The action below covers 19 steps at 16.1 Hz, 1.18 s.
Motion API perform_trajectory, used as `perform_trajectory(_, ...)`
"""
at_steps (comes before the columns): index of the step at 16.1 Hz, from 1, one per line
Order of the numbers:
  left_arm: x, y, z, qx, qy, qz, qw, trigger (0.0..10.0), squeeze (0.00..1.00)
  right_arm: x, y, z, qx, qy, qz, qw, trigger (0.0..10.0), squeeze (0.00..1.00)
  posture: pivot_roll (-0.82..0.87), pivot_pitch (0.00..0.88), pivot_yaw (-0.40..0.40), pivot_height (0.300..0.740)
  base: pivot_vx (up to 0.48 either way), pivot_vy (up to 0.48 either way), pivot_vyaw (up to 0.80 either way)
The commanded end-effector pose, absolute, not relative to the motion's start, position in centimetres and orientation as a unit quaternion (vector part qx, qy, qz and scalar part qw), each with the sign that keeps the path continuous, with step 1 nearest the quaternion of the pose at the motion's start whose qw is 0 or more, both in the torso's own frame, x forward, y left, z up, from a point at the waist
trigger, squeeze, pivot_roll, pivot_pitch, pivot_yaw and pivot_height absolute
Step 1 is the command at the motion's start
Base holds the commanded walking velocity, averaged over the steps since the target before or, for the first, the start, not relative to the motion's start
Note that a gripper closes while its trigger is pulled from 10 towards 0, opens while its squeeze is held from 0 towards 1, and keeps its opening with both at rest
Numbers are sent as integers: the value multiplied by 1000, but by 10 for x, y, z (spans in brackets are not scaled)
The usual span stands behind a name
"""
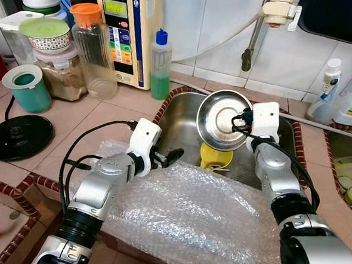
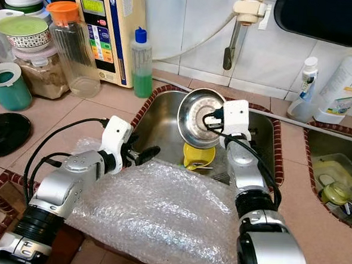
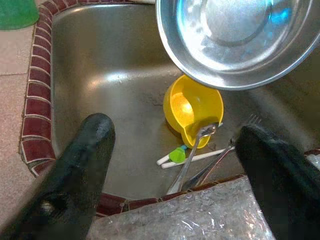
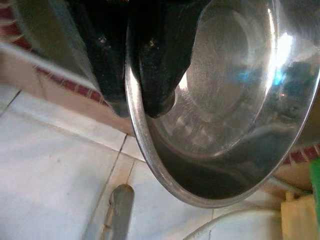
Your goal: Kitchen organization
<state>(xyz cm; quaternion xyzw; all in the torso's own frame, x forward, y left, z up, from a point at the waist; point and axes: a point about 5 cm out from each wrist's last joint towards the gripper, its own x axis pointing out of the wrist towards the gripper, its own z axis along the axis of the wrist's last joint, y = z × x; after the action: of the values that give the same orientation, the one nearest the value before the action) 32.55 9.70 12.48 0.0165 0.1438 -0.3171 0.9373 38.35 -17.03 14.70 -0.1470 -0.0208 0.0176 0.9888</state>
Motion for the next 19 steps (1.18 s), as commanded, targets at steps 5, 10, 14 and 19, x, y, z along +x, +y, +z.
perform_trajectory(5, 324, 93, 126, 38, 144, -328, 933, 10000, 1000, 388, -166, 147, -214, -15, 29, 976, 3333, 0, 77, 0, 25, 740, 0, 0, 0)
perform_trajectory(10, 324, 92, 127, 45, 141, -330, 932, 10000, 1000, 387, -157, 132, -236, 26, 58, 970, 10000, 0, 82, 0, 18, 740, 0, 0, 0)
perform_trajectory(14, 320, 90, 123, 52, 153, -340, 926, 10000, 1000, 385, -153, 123, -215, 56, 81, 971, 10000, 1000, 82, 0, 18, 740, 0, 0, 0)
perform_trajectory(19, 322, 91, 122, 53, 153, -330, 930, 10000, 1000, 382, -150, 113, -201, 92, 101, 970, 10000, 1000, 79, 0, 15, 740, 0, 0, 0)
